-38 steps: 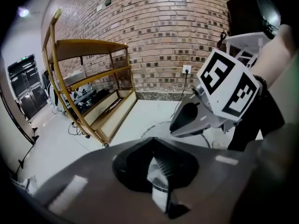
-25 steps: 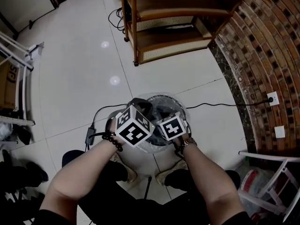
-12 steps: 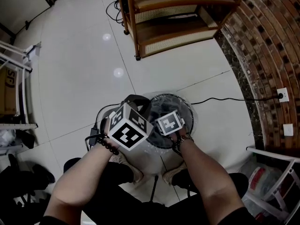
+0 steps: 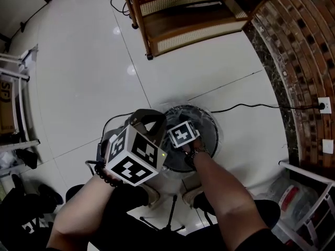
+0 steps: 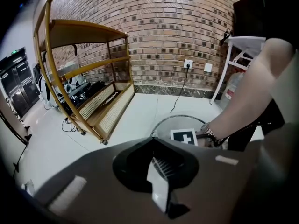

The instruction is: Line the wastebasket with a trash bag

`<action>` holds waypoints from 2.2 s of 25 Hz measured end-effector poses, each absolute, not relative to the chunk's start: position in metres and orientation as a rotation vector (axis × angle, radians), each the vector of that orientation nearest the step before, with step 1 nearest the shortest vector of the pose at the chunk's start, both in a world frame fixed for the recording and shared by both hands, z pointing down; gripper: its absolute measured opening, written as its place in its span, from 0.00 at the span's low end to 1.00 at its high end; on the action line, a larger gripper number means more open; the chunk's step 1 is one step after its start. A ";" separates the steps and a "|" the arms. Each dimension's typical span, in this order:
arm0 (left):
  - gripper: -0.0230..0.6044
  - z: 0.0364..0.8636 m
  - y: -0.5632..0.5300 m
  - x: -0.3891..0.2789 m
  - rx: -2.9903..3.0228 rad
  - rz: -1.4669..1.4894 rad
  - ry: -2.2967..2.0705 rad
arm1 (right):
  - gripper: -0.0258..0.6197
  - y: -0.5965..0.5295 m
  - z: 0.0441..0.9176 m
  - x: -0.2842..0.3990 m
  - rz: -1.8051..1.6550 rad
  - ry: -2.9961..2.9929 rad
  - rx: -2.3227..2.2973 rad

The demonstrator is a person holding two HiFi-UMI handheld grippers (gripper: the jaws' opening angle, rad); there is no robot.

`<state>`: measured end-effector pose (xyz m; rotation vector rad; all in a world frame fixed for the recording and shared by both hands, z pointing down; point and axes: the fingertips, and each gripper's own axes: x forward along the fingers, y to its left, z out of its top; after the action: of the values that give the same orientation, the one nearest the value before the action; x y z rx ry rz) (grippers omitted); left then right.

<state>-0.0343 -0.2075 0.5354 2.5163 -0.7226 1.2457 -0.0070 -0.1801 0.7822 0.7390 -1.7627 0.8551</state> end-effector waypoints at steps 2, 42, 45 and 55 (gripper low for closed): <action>0.04 0.534 -0.209 -0.035 2.512 1.243 -0.724 | 0.04 -0.179 0.793 -0.007 0.872 -1.748 0.730; 0.04 0.538 -0.208 -0.044 2.469 1.265 -0.736 | 0.04 -0.176 0.887 -0.019 0.956 -1.681 0.662; 0.04 0.538 -0.209 -0.042 2.473 1.264 -0.732 | 0.04 -0.171 0.885 -0.010 0.957 -1.625 0.659; 0.04 0.525 -0.211 -0.033 2.517 1.217 -0.748 | 0.05 -0.178 0.826 -0.014 0.950 -1.689 0.659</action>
<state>-0.0325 -0.2107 0.5254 2.5167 -0.7482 1.2166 -0.0140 -0.1780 0.8265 0.6588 -1.6892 0.9497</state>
